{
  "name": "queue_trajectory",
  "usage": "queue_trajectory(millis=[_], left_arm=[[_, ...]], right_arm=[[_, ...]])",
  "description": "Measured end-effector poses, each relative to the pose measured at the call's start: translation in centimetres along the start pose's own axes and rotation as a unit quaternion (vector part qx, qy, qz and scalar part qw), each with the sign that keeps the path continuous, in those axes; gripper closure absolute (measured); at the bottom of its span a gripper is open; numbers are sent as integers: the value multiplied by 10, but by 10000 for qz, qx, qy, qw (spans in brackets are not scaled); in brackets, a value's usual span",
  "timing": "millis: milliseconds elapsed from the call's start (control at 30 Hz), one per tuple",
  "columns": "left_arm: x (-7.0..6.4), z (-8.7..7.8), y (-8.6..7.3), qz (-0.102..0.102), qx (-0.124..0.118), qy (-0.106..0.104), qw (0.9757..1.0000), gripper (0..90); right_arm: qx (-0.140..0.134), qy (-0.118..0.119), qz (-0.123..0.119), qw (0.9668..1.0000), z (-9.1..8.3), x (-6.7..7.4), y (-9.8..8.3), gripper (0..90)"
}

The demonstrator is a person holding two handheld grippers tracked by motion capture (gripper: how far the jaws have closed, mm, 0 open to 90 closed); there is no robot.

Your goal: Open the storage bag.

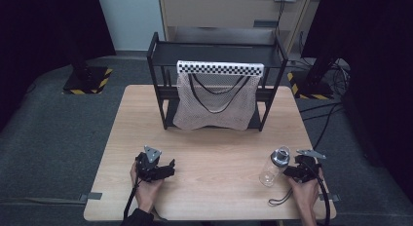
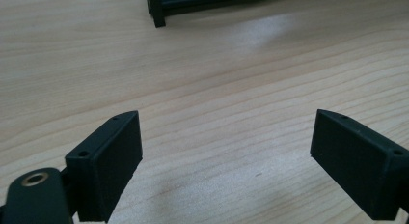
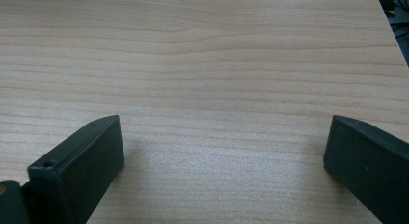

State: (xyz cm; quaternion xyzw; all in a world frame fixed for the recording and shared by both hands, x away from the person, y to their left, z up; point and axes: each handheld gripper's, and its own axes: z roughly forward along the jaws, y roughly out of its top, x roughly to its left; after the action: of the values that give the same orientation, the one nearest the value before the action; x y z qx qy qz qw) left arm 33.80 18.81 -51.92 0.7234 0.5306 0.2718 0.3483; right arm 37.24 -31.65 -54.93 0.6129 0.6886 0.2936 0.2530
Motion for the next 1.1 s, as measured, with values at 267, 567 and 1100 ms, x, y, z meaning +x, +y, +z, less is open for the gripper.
queue_trajectory(millis=[267,567,1100], left_arm=[[2,-12,5,42,-158,43,9999,100],[5,-24,18,79,-449,42,9990,102],[-3,-30,46,443,-587,96,9972,104]], right_arm=[[0,0,0,10000,0,0,0,6],[0,1,-1,10000,0,0,0,6],[-1,1,-3,10000,0,0,0,6]])
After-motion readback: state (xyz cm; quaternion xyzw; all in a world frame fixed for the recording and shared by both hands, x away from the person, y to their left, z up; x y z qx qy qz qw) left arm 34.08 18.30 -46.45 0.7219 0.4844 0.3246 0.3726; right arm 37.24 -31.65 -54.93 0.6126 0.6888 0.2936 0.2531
